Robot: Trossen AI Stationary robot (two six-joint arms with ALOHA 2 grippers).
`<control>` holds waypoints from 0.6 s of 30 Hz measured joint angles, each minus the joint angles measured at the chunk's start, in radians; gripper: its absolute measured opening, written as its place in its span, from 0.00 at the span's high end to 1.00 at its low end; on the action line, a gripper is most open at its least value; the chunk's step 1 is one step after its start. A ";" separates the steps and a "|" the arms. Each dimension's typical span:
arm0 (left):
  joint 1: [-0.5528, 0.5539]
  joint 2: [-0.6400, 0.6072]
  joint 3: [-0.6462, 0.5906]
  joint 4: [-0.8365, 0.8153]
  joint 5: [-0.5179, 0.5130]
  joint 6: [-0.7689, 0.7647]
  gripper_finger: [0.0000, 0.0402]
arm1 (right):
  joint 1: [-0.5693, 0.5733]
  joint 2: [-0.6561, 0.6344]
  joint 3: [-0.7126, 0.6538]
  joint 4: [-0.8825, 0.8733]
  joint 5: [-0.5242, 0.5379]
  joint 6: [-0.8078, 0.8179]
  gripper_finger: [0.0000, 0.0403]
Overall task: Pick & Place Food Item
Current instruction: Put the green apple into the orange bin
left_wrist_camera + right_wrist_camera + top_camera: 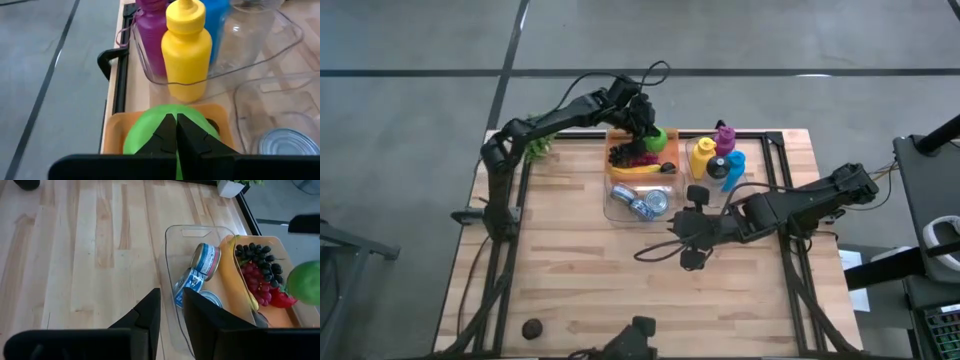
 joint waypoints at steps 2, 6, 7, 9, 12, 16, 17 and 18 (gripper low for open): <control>-0.001 0.020 0.002 0.015 0.001 -0.015 1.00 | 0.000 0.000 0.000 0.000 0.000 -0.002 0.79; -0.002 0.046 0.002 0.057 0.003 -0.062 1.00 | 0.000 0.000 0.000 0.000 0.000 -0.002 0.78; -0.002 0.049 0.000 0.067 0.003 -0.074 1.00 | 0.000 0.000 0.000 0.001 0.000 -0.002 0.78; -0.002 0.062 0.000 0.088 0.005 -0.098 1.00 | 0.000 0.000 0.000 0.001 0.000 -0.002 0.77; -0.003 0.091 -0.001 0.104 0.007 -0.122 1.00 | 0.000 0.000 0.000 0.004 0.000 -0.002 0.78; -0.010 0.113 -0.002 0.122 0.007 -0.124 1.00 | 0.000 0.000 0.000 0.006 0.000 -0.002 0.80; -0.011 0.118 -0.002 0.123 0.007 -0.126 1.00 | -0.001 0.000 0.000 0.006 0.000 -0.002 0.80; -0.011 0.123 -0.002 0.123 0.007 -0.127 1.00 | -0.001 0.000 0.000 0.006 0.000 -0.002 0.81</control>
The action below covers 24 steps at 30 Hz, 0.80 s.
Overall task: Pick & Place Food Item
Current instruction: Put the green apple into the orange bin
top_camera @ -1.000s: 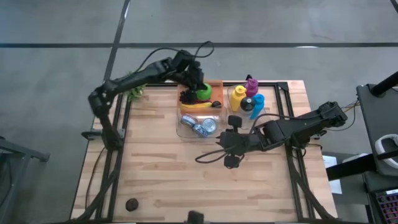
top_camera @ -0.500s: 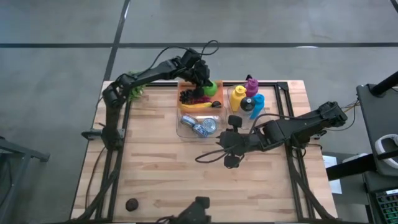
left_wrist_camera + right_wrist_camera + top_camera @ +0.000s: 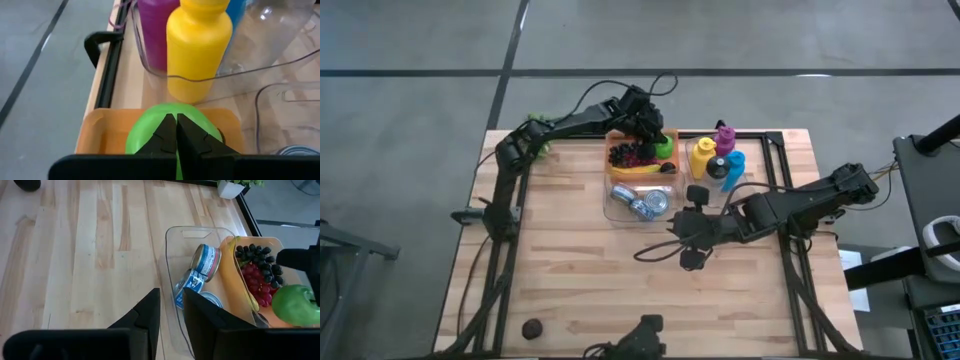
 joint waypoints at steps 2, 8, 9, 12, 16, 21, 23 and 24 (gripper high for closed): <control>0.000 0.009 0.000 0.006 0.000 0.000 1.00 | 0.000 0.000 0.000 0.000 0.000 0.000 0.82; -0.001 0.030 0.000 0.069 -0.001 -0.032 1.00 | 0.000 0.000 0.000 0.000 0.000 0.000 0.83; -0.002 0.036 0.000 0.071 -0.003 -0.034 1.00 | 0.000 0.000 0.000 0.000 0.000 0.000 0.83; -0.002 0.049 0.000 0.077 -0.005 -0.038 1.00 | 0.000 0.000 0.000 0.000 -0.001 0.000 0.82; -0.004 0.049 0.000 0.082 -0.012 -0.041 1.00 | 0.000 0.000 0.000 0.000 -0.002 0.000 0.80; -0.008 0.051 0.000 0.081 -0.013 -0.052 0.97 | 0.001 0.000 0.000 0.000 -0.002 0.000 0.78; -0.011 0.051 0.000 0.080 -0.016 -0.053 0.95 | 0.001 0.000 0.000 0.000 -0.002 0.000 0.78; -0.014 0.051 0.000 0.080 -0.018 -0.052 0.93 | 0.001 0.000 0.000 0.000 -0.002 0.000 0.77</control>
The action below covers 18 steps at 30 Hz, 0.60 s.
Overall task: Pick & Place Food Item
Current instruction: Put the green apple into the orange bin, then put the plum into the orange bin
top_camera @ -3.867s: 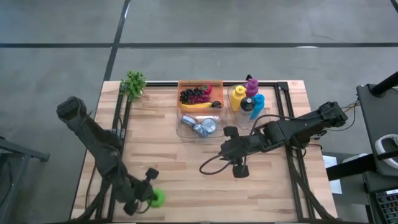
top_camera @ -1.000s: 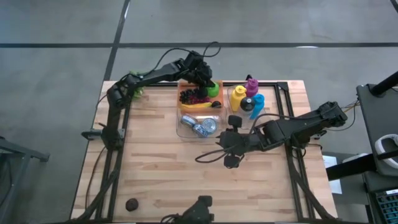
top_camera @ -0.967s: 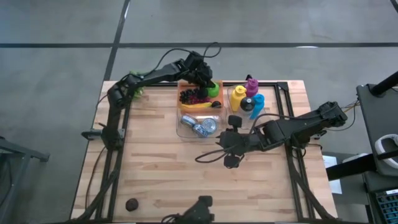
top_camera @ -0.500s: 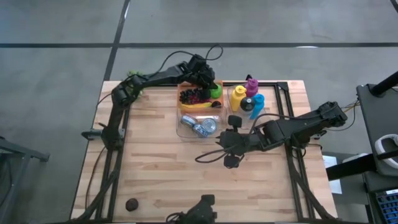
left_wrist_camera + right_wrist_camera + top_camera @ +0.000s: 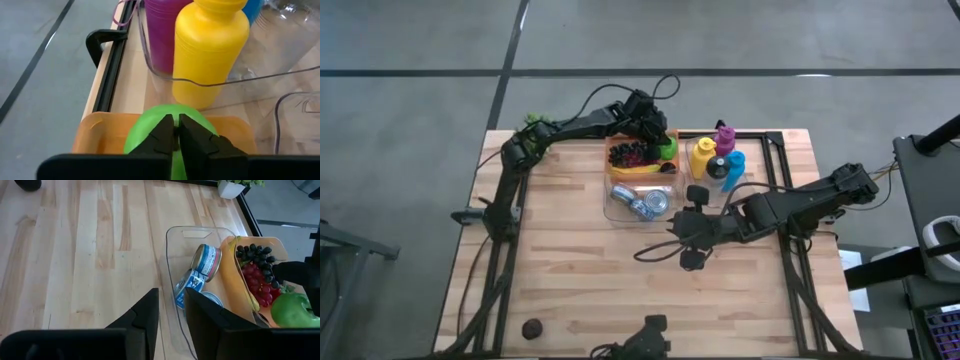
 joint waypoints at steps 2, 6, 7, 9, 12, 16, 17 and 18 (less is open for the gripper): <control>-0.005 0.000 0.000 0.000 -0.001 0.000 0.89 | 0.000 0.000 0.000 0.000 0.000 0.000 0.77; -0.014 0.000 0.000 0.000 -0.001 0.000 0.82 | 0.000 0.000 0.000 0.000 0.000 0.002 0.79; -0.015 0.000 0.000 0.000 -0.001 0.000 0.80 | 0.000 0.000 0.000 0.000 0.000 0.003 0.80; -0.015 0.000 0.000 0.000 -0.001 0.000 0.77 | 0.000 0.000 0.000 0.000 0.000 0.003 0.81; -0.015 0.000 0.000 0.000 -0.002 0.000 0.72 | 0.000 0.000 0.000 0.000 0.000 0.003 0.83; -0.015 -0.023 0.000 -0.009 -0.004 -0.009 0.69 | 0.000 0.000 0.000 0.000 0.000 0.003 0.83; -0.016 -0.037 0.000 -0.024 -0.005 -0.015 0.68 | 0.000 0.000 0.000 0.000 0.000 0.003 0.83; -0.017 -0.054 0.002 -0.038 -0.005 -0.019 0.68 | 0.000 0.000 0.000 0.000 0.000 0.003 0.82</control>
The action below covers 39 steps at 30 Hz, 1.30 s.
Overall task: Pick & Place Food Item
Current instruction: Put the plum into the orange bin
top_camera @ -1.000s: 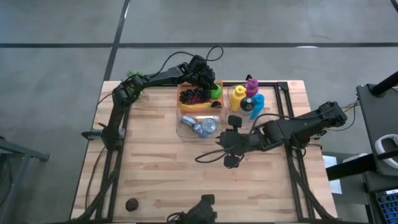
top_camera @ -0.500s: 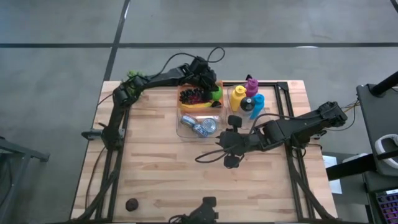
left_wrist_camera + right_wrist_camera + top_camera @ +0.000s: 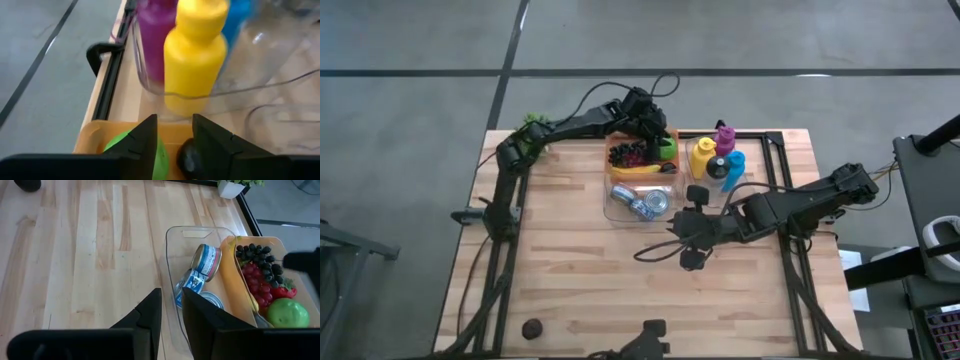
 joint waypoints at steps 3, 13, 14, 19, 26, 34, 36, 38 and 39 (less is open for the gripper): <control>-0.001 -0.066 0.000 -0.059 0.000 -0.007 0.68 | 0.000 0.000 0.000 -0.002 0.000 0.000 0.81; -0.064 -0.348 -0.001 -0.424 -0.165 -0.004 0.86 | -0.001 -0.003 0.000 -0.004 0.000 -0.001 0.79; -0.082 -0.372 -0.002 -0.467 -0.206 -0.004 0.89 | -0.001 -0.003 0.000 -0.004 0.000 -0.001 0.79; -0.207 -0.496 -0.019 -0.667 -0.375 -0.051 0.99 | -0.001 -0.003 0.000 -0.004 0.000 -0.001 0.81; -0.445 -0.683 -0.181 -0.782 -0.573 -0.273 0.99 | 0.000 -0.005 0.000 -0.005 0.000 0.000 0.83; -0.773 -0.879 -0.440 -0.795 -0.598 -0.609 0.99 | 0.000 -0.006 0.000 -0.005 0.000 -0.003 0.81; -0.857 -0.903 -0.487 -0.794 -0.599 -0.701 0.99 | 0.000 -0.006 0.000 -0.005 -0.002 -0.003 0.80; -0.933 -0.914 -0.520 -0.796 -0.599 -0.796 1.00 | 0.000 -0.006 0.000 -0.005 -0.010 -0.003 0.81; -0.971 -0.916 -0.532 -0.795 -0.600 -0.836 1.00 | 0.000 -0.006 0.000 -0.005 -0.025 -0.004 0.81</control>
